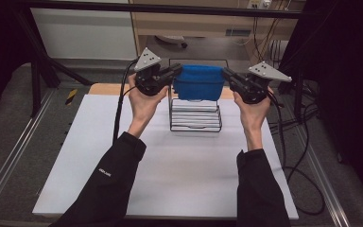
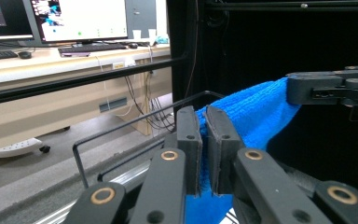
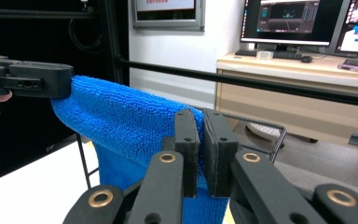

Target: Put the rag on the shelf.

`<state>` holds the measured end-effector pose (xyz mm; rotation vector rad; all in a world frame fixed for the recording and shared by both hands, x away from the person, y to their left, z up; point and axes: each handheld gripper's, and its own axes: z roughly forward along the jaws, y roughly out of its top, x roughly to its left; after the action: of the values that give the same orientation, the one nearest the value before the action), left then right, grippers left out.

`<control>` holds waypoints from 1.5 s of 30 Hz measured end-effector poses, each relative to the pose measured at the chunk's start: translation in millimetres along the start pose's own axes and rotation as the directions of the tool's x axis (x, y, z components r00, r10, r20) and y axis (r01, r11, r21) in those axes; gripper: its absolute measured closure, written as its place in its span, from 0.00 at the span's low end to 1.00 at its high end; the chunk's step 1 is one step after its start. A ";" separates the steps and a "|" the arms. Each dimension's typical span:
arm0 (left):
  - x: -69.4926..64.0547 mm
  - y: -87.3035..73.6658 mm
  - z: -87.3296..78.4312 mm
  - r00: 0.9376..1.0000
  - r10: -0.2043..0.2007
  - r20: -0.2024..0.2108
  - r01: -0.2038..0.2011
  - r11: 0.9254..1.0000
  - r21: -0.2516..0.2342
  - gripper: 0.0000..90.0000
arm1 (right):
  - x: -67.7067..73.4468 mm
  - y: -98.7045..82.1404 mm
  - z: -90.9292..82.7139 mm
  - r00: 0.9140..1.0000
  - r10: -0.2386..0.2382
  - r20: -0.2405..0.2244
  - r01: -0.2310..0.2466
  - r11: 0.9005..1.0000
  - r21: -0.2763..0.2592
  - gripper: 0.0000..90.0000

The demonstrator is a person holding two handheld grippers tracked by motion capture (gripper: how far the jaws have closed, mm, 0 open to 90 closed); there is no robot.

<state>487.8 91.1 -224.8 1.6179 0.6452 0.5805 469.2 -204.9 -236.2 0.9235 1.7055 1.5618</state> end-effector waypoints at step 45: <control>-3.7 -1.5 -1.7 0.996 -0.057 0.062 0.042 0.977 0.210 1.00 | 0.2 -22.1 -2.0 0.994 -0.069 -0.084 0.077 0.993 0.091 0.93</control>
<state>483.8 89.9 -226.0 1.8039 0.7129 0.4305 465.7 -206.9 -258.0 0.8442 1.8628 1.4997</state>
